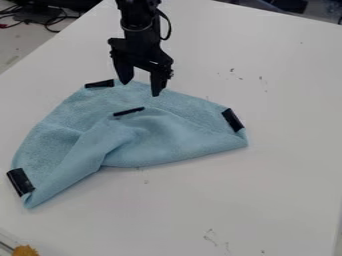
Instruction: Unfold the cloth from top left to the bottom right
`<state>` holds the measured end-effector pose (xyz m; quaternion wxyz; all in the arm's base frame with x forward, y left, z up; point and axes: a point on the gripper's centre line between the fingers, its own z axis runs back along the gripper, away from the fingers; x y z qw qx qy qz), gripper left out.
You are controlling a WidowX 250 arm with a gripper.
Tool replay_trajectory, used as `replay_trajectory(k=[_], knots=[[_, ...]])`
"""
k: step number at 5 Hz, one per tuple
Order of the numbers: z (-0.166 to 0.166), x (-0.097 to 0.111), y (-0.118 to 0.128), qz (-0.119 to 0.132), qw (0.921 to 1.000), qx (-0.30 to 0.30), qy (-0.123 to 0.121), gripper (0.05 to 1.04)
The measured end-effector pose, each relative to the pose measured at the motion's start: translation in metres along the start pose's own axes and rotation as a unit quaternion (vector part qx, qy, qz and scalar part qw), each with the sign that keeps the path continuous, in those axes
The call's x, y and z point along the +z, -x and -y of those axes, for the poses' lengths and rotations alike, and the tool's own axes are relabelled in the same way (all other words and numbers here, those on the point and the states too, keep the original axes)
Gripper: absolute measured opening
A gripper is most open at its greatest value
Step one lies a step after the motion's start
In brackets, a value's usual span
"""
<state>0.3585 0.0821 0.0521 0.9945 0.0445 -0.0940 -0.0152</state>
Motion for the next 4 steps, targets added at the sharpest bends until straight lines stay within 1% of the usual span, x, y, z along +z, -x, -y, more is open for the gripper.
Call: replay_trajectory(k=[1,2,3,4], knots=[[0.004,-0.012,0.007,-0.017,0.9998,-0.002,0.008,0.999],[0.004,-0.022,0.013,-0.006,0.9997,-0.001,0.022,0.999],[-0.002,-0.03,0.021,0.005,0.9993,0.017,0.032,0.999],[-0.003,-0.039,0.03,0.01,0.9989,0.025,0.038,1.001]])
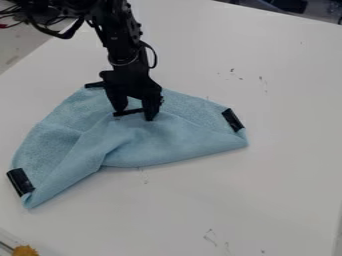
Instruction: Unfold the cloth from top left to the bottom right
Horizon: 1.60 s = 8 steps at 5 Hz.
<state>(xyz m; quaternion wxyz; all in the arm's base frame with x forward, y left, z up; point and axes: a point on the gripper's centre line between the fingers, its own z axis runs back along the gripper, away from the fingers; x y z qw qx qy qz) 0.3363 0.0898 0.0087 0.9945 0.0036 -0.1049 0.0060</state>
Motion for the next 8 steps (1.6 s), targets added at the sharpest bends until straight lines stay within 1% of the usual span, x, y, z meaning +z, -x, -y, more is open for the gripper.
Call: replay_trajectory(k=[1,2,3,4,5,6,7,8], knots=[[0.0,0.0,-0.002,0.006,1.0,0.0,0.003,0.989],[-0.001,-0.001,-0.001,0.01,0.9999,-0.012,0.005,0.918],[-0.004,-0.001,0.0,0.012,0.9997,-0.021,0.004,0.641],[-0.005,-0.001,0.0,0.013,0.9997,-0.022,0.001,0.492],[-0.004,-0.001,0.0,0.016,0.9996,-0.024,0.002,0.774],[-0.003,0.0,0.0,0.016,0.9995,-0.026,0.002,0.982],[-0.005,0.001,0.008,0.008,0.9997,-0.019,-0.012,0.993],[-0.005,0.011,0.025,0.005,0.9996,0.003,-0.029,0.996]])
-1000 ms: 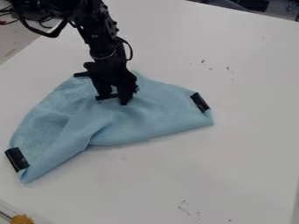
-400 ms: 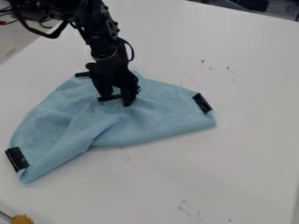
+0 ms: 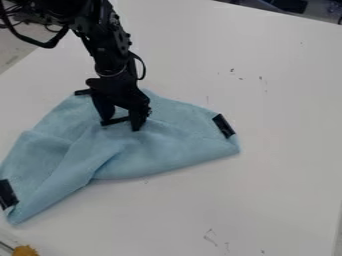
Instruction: Unfold the cloth from top left to the bottom right
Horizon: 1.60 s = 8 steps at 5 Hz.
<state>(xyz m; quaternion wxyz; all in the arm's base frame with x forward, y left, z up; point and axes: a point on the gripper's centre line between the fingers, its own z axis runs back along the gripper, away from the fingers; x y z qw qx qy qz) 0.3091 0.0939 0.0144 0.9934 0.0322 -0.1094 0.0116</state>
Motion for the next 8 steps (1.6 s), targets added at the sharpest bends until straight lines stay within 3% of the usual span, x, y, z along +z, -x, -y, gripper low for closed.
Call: replay_trajectory(k=[1,2,4,5,7,8], knots=[[0.0,0.008,0.012,0.007,0.9998,0.014,-0.014,0.997],[0.002,0.012,0.01,0.026,0.9993,-0.011,-0.026,0.997],[0.004,0.013,0.005,0.037,0.9988,-0.025,-0.021,0.999],[-0.001,0.013,0.002,0.046,0.996,-0.066,-0.041,0.999],[-0.002,0.009,0.019,0.016,0.9996,-0.018,-0.014,0.999],[-0.002,0.007,0.027,0.006,0.9999,-0.003,-0.011,0.951]])
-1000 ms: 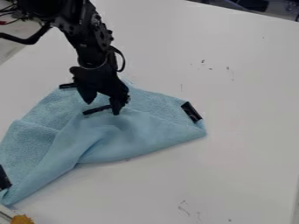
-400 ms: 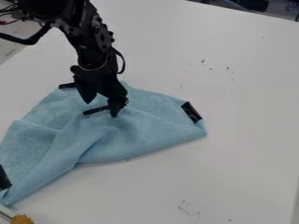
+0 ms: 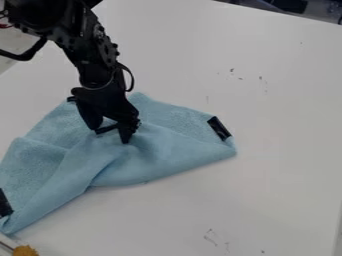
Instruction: Unfold the cloth from top left to the bottom right
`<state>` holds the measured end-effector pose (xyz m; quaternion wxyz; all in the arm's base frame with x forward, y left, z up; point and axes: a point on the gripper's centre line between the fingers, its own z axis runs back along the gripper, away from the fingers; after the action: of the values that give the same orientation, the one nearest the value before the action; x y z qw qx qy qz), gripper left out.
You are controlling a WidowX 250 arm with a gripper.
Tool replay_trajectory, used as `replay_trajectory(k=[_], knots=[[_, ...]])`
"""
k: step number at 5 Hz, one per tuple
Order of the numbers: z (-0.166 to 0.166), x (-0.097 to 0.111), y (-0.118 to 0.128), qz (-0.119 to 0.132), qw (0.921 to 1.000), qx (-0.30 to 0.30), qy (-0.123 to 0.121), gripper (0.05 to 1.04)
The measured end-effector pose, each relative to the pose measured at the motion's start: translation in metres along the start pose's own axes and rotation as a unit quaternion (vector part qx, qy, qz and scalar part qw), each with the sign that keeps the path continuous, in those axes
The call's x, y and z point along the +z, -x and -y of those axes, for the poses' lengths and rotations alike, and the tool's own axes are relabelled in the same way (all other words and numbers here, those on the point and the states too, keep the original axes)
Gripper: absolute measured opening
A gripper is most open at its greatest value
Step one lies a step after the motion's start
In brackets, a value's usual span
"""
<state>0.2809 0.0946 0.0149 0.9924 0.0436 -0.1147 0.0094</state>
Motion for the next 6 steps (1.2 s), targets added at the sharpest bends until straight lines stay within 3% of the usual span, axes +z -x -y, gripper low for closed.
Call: replay_trajectory(k=[2,3,4,6], knots=[[0.001,0.0,0.001,-0.002,1.0,-0.001,0.0,0.37],[0.001,0.0,0.002,-0.007,1.0,-0.006,0.001,0.168],[0.002,0.002,-0.001,-0.012,0.9997,-0.021,-0.002,0.071],[0.022,0.048,-0.026,0.028,0.9968,-0.069,-0.03,0.058]])
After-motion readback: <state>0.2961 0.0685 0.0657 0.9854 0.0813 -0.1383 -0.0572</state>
